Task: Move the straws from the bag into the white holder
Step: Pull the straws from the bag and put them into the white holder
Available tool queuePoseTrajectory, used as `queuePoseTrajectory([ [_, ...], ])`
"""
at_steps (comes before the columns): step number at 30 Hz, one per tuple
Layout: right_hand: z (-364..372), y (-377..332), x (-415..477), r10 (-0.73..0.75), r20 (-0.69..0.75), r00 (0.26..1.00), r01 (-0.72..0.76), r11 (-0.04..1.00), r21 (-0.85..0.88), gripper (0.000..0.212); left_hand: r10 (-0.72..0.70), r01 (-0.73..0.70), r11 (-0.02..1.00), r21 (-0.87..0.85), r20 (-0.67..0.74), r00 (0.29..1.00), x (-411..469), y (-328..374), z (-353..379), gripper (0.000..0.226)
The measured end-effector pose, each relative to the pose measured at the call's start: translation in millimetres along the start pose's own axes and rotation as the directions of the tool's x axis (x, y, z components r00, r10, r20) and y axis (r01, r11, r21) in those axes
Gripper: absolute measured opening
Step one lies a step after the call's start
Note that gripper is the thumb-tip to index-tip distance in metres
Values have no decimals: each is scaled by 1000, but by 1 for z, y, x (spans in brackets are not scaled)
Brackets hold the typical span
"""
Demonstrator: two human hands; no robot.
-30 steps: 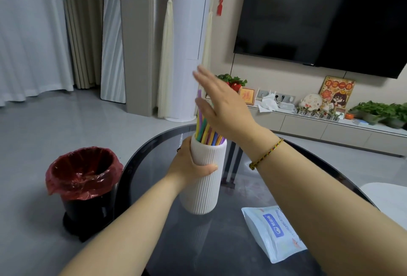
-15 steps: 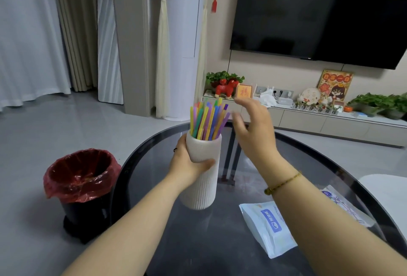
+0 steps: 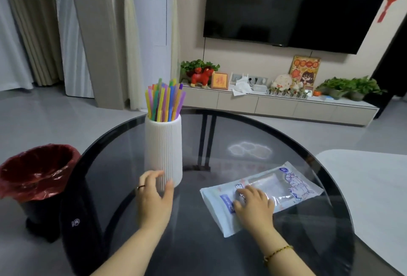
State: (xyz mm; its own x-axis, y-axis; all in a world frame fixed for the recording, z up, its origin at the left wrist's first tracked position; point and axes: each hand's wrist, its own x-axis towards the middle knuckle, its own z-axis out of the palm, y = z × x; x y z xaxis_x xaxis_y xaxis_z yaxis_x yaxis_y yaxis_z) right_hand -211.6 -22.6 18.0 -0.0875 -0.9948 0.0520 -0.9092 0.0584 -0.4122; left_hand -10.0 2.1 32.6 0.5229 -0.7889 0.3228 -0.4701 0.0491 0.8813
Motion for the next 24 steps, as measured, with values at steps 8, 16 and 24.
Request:
queuePoseTrajectory([
  [8,8,25,-16,-87,-115,990,102,986,132,32,72,-215,930,298,425,902,-19,22,54,46],
  [16,9,26,-19,-81,-134,988,104,979,174,33,-237,-216,821,529,659,714,-14,22,84,70],
  [24,-1,23,-31,350,-274,896,-123,787,604,64,-168,60,983,175,704,690,-25,33,59,23],
])
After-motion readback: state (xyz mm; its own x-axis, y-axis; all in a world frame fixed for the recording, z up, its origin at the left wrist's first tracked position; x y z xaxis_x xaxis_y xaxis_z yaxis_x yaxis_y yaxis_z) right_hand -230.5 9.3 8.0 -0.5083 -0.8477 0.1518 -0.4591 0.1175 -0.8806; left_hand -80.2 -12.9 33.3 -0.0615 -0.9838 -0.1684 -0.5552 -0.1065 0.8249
